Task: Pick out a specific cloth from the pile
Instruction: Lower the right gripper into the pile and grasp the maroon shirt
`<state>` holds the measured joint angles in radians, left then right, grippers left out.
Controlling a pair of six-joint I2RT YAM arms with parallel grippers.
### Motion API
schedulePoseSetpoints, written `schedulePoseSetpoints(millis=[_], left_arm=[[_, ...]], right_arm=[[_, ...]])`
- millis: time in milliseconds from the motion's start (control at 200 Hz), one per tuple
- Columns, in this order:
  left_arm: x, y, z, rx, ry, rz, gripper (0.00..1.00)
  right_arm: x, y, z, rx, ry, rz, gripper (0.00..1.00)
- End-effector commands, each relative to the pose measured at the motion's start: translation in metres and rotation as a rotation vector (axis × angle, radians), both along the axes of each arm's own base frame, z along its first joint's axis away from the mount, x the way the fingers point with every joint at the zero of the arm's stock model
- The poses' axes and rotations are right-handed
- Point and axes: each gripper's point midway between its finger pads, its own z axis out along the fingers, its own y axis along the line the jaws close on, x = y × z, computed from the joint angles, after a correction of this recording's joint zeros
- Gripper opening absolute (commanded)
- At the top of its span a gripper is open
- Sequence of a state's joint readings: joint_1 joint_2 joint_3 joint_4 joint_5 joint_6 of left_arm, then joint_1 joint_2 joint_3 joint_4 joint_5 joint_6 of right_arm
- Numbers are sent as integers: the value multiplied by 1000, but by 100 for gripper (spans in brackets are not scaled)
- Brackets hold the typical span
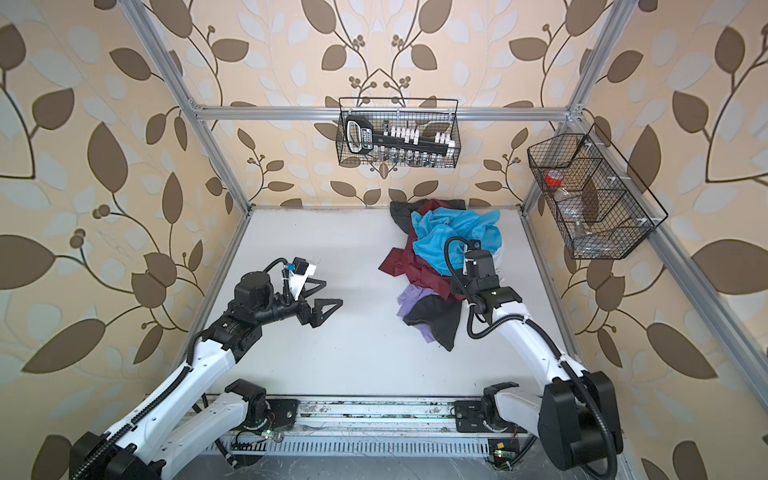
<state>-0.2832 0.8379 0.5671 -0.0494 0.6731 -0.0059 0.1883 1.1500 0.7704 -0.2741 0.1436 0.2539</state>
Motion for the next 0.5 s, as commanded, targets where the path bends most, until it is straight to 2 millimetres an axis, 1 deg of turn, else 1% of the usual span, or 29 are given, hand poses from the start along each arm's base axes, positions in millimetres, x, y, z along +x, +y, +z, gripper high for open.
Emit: schedulePoseSetpoints(millis=[0,95,165,255,335,425,480,495], left_arm=[[-4,-3,11,-6,-54,-22,99],[-5,-4,12,-7,-60,-23,99],[-6,-4,13,-7,-64,-24,99],[-6,-4,12,-6,-64,-24,99],[-6,-4,13,-6,-66,-23,99],[-6,-4,12,-4,-65,-23,99],[-5,-4,11,-3,-65,-22,99],[-6,-4,11,-2,-65,-22,99]], right_arm=[[2,-4,35,-5,-70,-26,0],[8,-6,53,-18,-106,-29,0],[18,-3,67,-23,-125,-22,0],[38,-3,84,-44,-145,-23,0],[60,-4,100,-59,-164,-34,0],[88,-3,105,-67,-157,-37,0],[106,-1,99,-66,-136,-33,0],[111,0,95,-66,-123,-30,0]])
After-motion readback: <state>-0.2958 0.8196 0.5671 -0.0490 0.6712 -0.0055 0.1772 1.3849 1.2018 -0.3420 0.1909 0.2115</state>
